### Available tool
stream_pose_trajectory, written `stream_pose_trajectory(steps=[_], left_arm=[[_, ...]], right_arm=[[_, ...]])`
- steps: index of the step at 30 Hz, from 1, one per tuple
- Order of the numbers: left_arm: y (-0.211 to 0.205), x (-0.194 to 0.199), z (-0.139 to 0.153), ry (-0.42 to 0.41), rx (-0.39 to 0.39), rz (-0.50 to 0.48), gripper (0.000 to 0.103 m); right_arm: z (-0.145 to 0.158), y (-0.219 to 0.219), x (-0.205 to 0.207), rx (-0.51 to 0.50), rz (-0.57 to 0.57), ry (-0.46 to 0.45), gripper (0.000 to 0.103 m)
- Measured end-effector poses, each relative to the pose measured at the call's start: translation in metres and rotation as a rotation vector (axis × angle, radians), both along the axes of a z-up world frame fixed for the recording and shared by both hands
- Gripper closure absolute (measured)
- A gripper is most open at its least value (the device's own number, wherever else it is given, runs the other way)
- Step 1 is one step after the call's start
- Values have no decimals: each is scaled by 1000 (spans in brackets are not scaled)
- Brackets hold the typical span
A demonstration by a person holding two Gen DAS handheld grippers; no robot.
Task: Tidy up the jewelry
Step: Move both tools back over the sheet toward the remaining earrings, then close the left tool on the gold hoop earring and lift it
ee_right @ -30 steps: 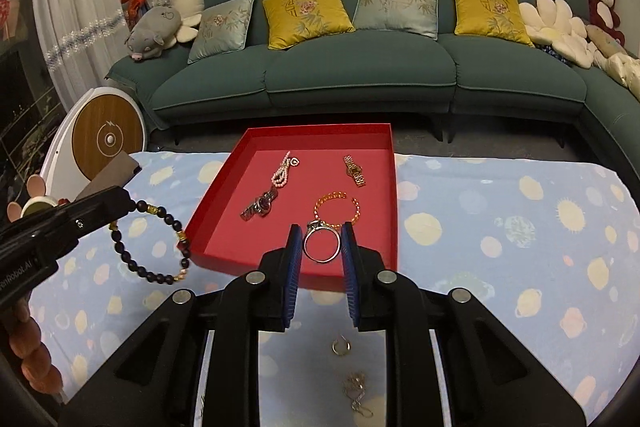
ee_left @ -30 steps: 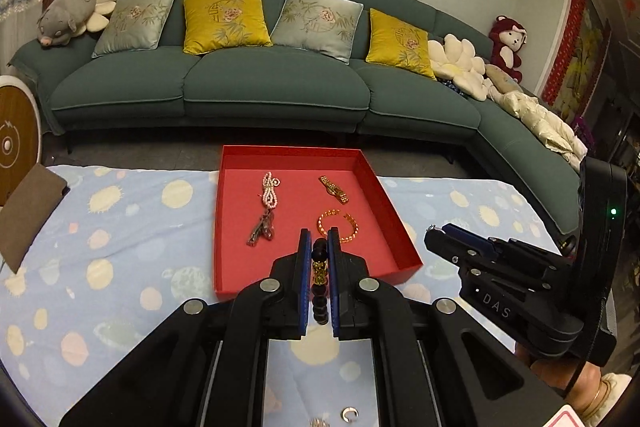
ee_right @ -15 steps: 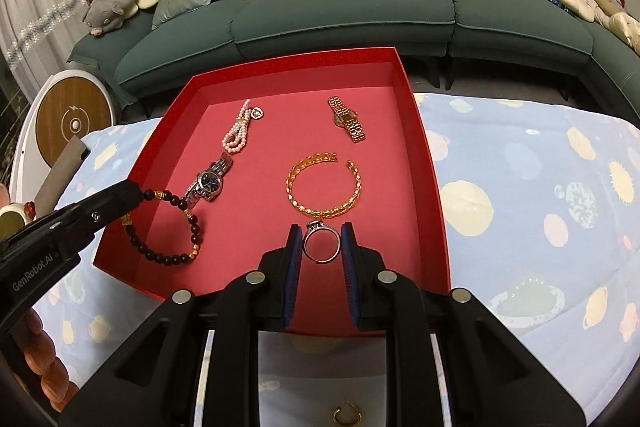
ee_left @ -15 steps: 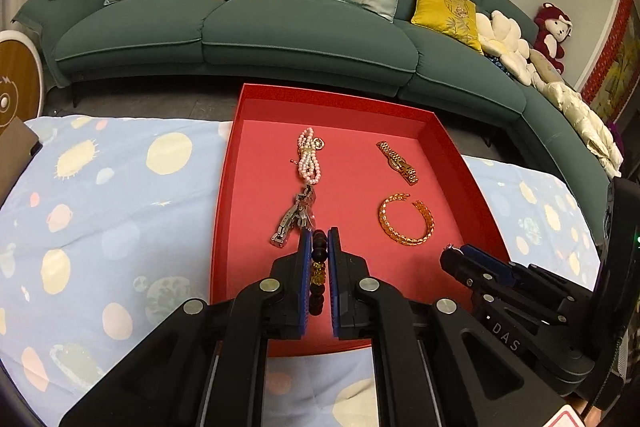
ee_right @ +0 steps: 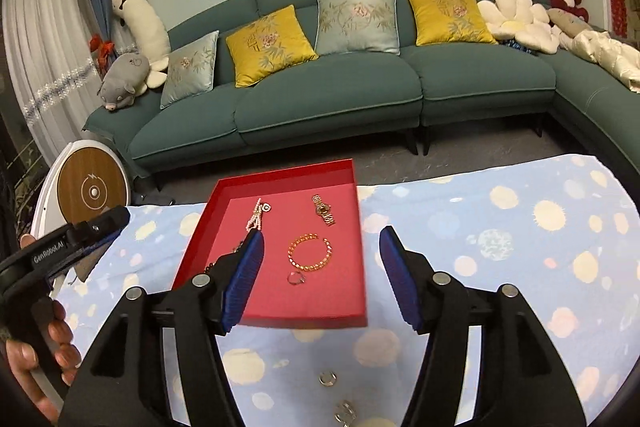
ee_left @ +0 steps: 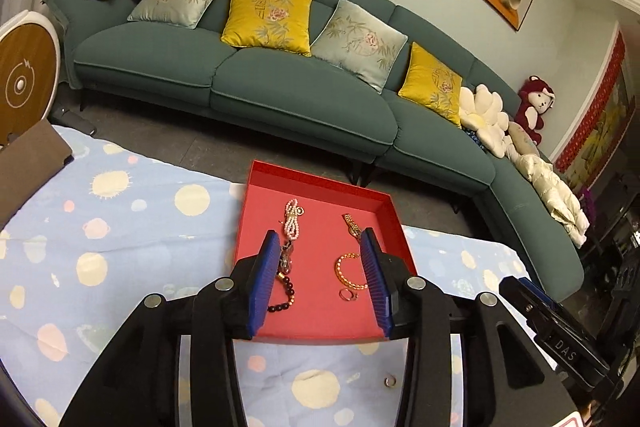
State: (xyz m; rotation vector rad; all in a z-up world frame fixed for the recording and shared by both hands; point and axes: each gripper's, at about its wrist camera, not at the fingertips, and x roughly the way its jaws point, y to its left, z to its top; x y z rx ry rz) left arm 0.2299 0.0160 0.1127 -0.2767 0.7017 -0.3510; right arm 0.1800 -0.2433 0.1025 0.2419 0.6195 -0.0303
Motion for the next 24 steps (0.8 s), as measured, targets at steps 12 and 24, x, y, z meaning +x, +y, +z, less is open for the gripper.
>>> stream_pose_trajectory(steps=[12, 24], left_arm=[[1, -106, -53, 110, 165, -64, 55], [-14, -138, -133, 200, 290, -144, 55]], right_arm=[[-47, -30, -98, 26, -17, 104, 44], [-95, -12, -114, -24, 55, 200, 44]])
